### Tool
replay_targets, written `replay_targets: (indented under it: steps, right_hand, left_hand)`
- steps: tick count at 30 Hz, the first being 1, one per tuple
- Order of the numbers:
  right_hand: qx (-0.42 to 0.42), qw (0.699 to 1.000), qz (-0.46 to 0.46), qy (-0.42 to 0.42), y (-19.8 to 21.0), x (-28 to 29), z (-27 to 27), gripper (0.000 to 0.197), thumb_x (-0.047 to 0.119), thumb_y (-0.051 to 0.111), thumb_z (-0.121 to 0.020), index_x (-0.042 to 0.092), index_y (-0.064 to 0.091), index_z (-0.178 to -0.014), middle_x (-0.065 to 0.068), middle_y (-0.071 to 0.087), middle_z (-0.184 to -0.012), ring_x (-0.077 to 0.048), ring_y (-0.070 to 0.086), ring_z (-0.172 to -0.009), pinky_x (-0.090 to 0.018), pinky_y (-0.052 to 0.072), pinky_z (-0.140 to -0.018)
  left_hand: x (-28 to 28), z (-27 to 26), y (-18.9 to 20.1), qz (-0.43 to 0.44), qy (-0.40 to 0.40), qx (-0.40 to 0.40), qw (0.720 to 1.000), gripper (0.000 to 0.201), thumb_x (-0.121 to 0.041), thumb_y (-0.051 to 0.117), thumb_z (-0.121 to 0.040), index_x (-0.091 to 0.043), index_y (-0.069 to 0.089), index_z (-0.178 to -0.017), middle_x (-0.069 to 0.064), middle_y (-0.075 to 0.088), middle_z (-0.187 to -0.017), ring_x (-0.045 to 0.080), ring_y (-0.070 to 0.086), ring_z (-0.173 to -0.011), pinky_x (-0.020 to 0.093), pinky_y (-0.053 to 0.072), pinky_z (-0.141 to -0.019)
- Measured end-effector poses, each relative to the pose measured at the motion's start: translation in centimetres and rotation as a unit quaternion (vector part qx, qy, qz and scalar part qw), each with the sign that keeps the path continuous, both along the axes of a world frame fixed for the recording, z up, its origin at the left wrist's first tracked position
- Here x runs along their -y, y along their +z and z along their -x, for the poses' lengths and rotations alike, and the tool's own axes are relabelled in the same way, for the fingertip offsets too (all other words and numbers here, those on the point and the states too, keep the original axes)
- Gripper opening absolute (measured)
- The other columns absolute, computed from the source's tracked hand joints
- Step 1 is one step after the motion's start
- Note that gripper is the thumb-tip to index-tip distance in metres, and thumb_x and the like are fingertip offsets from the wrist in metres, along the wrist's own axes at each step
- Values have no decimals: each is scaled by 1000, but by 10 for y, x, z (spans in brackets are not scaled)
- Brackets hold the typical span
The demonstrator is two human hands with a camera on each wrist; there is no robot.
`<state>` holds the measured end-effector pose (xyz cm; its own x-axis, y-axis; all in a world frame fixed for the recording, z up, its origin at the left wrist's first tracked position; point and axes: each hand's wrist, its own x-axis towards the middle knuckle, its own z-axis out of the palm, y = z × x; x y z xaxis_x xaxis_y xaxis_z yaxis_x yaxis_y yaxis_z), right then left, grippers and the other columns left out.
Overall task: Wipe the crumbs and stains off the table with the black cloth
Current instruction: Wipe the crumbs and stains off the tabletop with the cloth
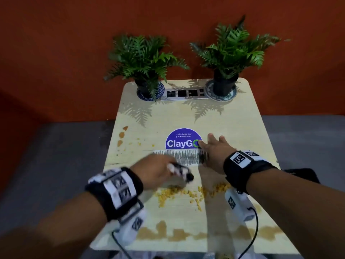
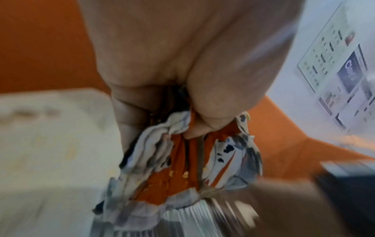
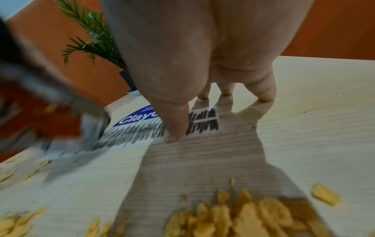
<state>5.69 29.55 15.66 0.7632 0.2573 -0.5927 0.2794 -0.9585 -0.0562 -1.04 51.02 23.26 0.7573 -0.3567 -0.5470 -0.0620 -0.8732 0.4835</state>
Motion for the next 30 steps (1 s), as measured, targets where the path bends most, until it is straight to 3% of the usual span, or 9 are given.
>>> replay_targets:
  steps: [3,5,9,13,16,18,23,26,30]
  right_hand:
    - [10,1000,7,10,-6,2,0,70,26,47,-91,34,10,-149,-9,8,-154,-44,19,-132,-55,35,-105]
    - [19,1000,7,13,-10,4,-2,69,26,45,-91,34,9,-150,-7,10,-150,-43,22,-129,-55,36,-104]
    - [19,1000,-6,10,-12,5,-4,72,26,47,-91,37,8,-149,-5,12,-146,-39,24,-124,-54,40,-99]
    - [22,1000,-9,7,-8,1,-2,74,31,53,-89,39,9,-149,-5,14,-145,-36,26,-122,-47,41,-100]
    - [22,1000,-12,15,-2,-1,-2,73,30,53,-90,36,11,-149,-7,17,-145,-36,28,-122,-44,39,-101]
    - [18,1000,-16,12,1,-2,-1,73,30,54,-90,35,12,-150,-7,17,-145,-35,28,-122,-43,39,-101]
    - [-4,1000,10,8,20,-9,2,71,35,56,-91,32,16,-150,-9,27,-142,-34,37,-121,-39,42,-97]
    - [4,999,38,27,35,-38,-7,52,36,56,-90,17,44,-138,-11,49,-129,-29,55,-110,-37,49,-92]
    - [32,996,-53,71,35,-108,-17,57,33,56,-90,20,39,-142,-10,34,-153,-29,35,-138,-41,37,-110]
  left_hand:
    - [-24,-64,26,-55,30,121,991,20,-21,50,-95,-20,64,-109,8,69,-103,30,64,-95,34,50,-77]
    - [-33,-102,38,-113,29,178,977,28,-18,45,-97,-16,60,-120,14,66,-112,34,61,-102,33,45,-76]
    - [-38,-125,8,-158,14,139,977,42,-22,50,-96,-23,49,-138,9,56,-137,31,54,-120,31,43,-86]
    - [-40,-96,-53,-188,3,112,976,54,-33,62,-88,-27,47,-140,9,41,-146,35,41,-132,40,39,-107]
    - [-35,-59,-71,-164,6,159,974,53,-21,57,-88,-27,47,-139,10,40,-146,37,37,-131,47,39,-108]
    - [-29,-26,-72,-157,-6,160,975,55,-33,60,-87,-28,45,-140,8,39,-145,35,36,-129,46,41,-106]
    - [-22,42,-65,-145,-16,146,978,55,-26,58,-87,-29,43,-140,6,38,-143,31,36,-126,45,46,-101]
    - [-23,61,-47,-87,-33,110,990,51,-18,56,-88,-26,49,-138,3,44,-141,28,40,-127,41,43,-104]
    - [-53,41,-6,3,92,97,991,44,-3,48,-87,-20,60,-126,6,59,-129,27,55,-117,37,47,-96]
